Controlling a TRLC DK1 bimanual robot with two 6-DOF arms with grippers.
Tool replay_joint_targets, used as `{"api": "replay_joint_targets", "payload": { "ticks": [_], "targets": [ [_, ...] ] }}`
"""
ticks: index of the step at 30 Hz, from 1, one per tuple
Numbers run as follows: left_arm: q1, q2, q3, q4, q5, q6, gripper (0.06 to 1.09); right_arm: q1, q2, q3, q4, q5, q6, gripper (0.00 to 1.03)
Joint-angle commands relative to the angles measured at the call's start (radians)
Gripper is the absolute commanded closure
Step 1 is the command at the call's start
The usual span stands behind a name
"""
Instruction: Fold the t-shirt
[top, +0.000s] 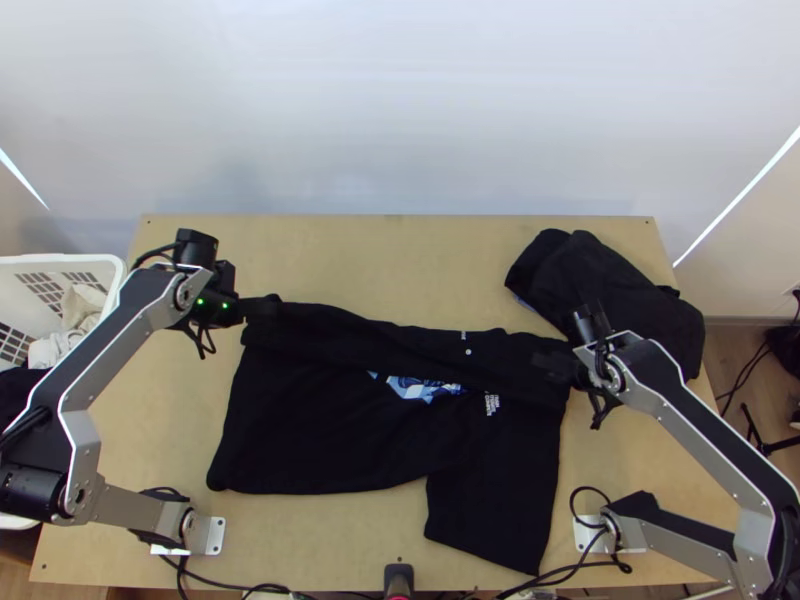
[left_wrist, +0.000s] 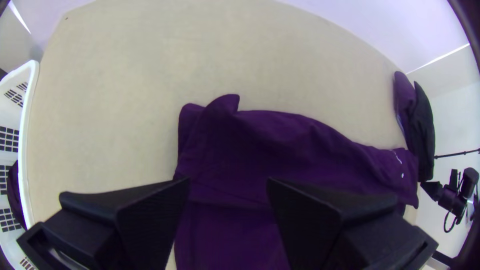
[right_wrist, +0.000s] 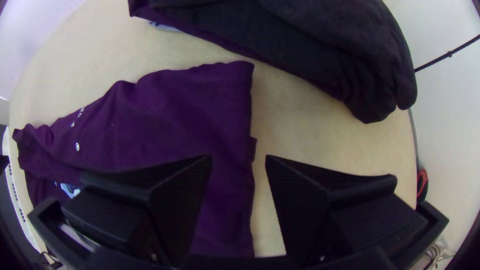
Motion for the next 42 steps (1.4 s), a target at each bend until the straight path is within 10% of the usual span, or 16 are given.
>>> {"api": "replay_joint_targets", "payload": {
  "ticks": [1, 10, 14, 23, 30, 42],
  "targets": [
    [-0.012, -0.001, -0.022, -0.045, -0.012, 0.048, 0.32, -0.08, 0.02, 0.047, -0.138, -0.094, 0.017, 0.51],
    [-0.077, -0.039, -0.003, -0.437, -0.012, 0.182, 0.32, 0.066, 0.008, 0.035, -0.378, -0.211, 0.104, 0.5],
    [-0.084, -0.137, -0.06, -0.465, -0.014, 0.233, 0.32, 0.15, 0.011, -0.024, -0.468, -0.213, 0.136, 0.25],
    [-0.061, -0.191, -0.12, -0.473, -0.035, 0.242, 0.32, 0.338, -0.052, -0.136, -0.433, -0.252, 0.133, 0.24],
    [-0.066, -0.183, -0.098, -0.47, -0.049, 0.24, 0.32, 0.376, -0.035, -0.171, -0.353, -0.283, 0.112, 0.55],
    [-0.058, -0.183, -0.095, -0.479, -0.09, 0.251, 0.32, 0.327, -0.018, -0.28, -0.19, -0.282, 0.034, 0.67]
  ]
}}
